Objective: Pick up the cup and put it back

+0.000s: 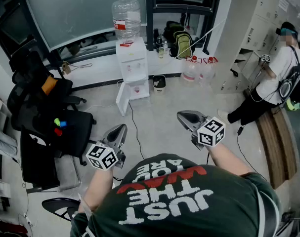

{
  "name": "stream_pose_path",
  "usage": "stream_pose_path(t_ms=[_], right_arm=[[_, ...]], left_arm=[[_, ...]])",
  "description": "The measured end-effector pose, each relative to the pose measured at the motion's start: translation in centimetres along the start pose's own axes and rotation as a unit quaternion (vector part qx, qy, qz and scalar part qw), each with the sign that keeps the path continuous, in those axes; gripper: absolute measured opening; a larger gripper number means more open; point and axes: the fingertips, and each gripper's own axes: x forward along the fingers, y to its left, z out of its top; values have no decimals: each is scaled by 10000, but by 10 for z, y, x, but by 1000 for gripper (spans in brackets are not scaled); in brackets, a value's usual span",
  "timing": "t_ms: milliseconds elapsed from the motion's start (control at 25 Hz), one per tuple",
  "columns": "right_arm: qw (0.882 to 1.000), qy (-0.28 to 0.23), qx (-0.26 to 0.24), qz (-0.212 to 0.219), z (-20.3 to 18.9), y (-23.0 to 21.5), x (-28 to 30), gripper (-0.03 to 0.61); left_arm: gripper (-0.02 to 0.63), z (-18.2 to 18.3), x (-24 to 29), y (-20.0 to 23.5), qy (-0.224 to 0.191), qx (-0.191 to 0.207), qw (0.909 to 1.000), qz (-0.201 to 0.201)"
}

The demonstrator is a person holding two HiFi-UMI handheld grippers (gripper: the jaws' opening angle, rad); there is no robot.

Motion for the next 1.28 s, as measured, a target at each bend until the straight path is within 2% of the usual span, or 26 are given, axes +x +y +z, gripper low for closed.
stream_pose_path(t_ms=[520, 920, 1280], right_arm=[[9999, 15, -49, 128, -1, 1, -4, 32], [10000, 3, 40, 55, -2, -7, -6, 32], [9998, -85, 131, 85, -4, -26, -31, 34]], left_arm=[[8, -6, -1, -10, 57, -37, 9999, 89], [8, -5, 5, -13, 96, -28, 9999, 83], [8, -10, 31, -36, 195, 9, 9998, 37]])
